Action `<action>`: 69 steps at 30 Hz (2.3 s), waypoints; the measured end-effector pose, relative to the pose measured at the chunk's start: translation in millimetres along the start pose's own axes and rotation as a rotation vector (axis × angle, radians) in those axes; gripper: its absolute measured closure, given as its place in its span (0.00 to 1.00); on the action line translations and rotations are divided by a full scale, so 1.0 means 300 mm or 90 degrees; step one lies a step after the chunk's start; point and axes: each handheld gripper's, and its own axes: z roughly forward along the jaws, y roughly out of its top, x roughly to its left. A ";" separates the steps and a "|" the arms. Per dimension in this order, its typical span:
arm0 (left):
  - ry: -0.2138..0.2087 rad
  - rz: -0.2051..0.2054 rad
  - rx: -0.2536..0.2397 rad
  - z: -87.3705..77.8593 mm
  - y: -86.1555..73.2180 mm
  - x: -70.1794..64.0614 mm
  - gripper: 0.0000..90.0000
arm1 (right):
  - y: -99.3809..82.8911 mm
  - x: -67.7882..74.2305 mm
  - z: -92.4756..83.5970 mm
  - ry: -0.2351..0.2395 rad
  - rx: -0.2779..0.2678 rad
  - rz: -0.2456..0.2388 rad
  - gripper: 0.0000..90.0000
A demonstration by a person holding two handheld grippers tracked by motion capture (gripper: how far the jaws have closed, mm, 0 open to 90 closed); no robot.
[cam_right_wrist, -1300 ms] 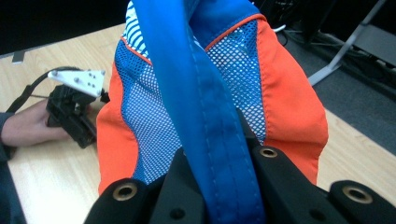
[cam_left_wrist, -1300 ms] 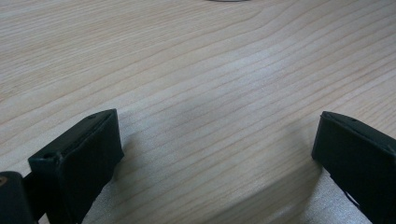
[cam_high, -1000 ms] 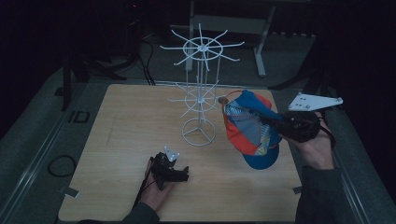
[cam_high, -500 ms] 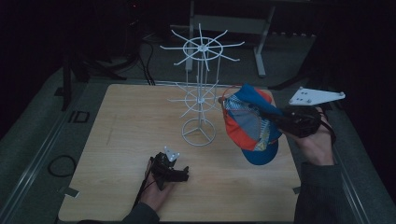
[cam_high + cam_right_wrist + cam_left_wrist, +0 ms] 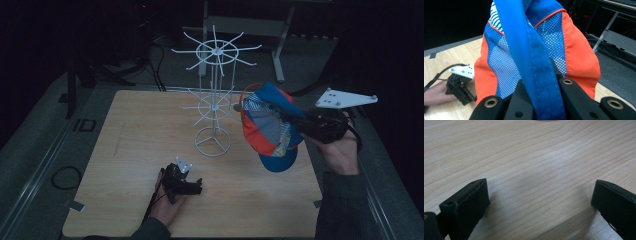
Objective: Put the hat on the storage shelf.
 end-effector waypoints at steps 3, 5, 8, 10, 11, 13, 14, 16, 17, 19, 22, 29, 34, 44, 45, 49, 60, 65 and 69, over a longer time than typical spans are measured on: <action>0.000 0.000 0.000 0.000 0.000 0.000 0.02 | 0.005 -0.001 -0.001 0.000 -0.003 -0.001 0.98; 0.000 0.001 0.001 0.000 0.000 0.000 0.02 | 0.010 0.000 -0.003 0.000 -0.006 -0.001 0.98; 0.000 0.001 0.001 0.000 0.000 0.001 0.02 | 0.016 0.000 -0.006 -0.002 -0.010 -0.003 0.98; 0.000 0.002 0.002 -0.001 0.000 0.001 0.02 | 0.018 0.001 -0.009 -0.003 -0.013 -0.001 0.98; 0.000 0.002 0.001 0.000 0.000 0.001 0.02 | 0.018 0.001 -0.011 -0.004 -0.015 -0.001 0.98; 0.000 0.002 0.002 -0.001 0.000 0.001 0.02 | 0.018 0.001 -0.012 -0.004 -0.017 -0.001 0.98; 0.000 0.002 0.001 0.000 0.000 0.001 0.02 | 0.018 0.001 -0.013 -0.004 -0.018 0.000 0.98; 0.000 0.002 0.002 0.000 0.000 0.001 0.02 | 0.020 0.001 -0.015 -0.006 -0.019 0.002 0.98; -0.001 0.003 0.002 -0.001 0.000 0.000 0.02 | 0.021 0.001 -0.016 -0.006 -0.020 0.001 0.98; -0.001 0.002 0.001 0.000 0.000 -0.001 0.02 | 0.024 0.001 -0.017 -0.009 -0.025 0.003 0.98; -0.001 0.002 0.001 0.000 0.000 -0.001 0.02 | 0.029 0.004 -0.013 -0.008 -0.027 0.000 0.98; -0.002 0.002 0.000 0.000 0.001 -0.002 0.02 | 0.048 0.012 -0.007 -0.007 -0.033 -0.002 0.98; -0.002 0.002 0.000 0.000 0.001 -0.002 0.02 | 0.059 0.014 -0.010 -0.007 -0.037 -0.005 0.98; -0.002 0.003 0.000 0.001 0.001 -0.002 0.02 | 0.065 0.013 -0.017 -0.012 -0.042 -0.006 0.98; -0.002 0.003 0.000 0.001 0.001 -0.002 0.02 | 0.065 0.012 -0.018 -0.013 -0.042 -0.006 0.98; -0.002 0.003 0.000 0.001 0.001 -0.002 0.02 | 0.063 0.008 -0.024 -0.017 -0.045 0.000 0.98; -0.002 0.002 -0.001 0.001 0.001 -0.003 0.02 | 0.072 -0.006 -0.045 -0.032 -0.062 0.011 0.98; -0.002 0.002 -0.001 0.001 0.001 -0.003 0.02 | 0.073 -0.014 -0.052 -0.036 -0.070 0.017 0.98; -0.002 0.002 -0.001 0.001 0.001 -0.003 0.02 | 0.081 -0.014 -0.064 -0.039 -0.084 0.017 0.98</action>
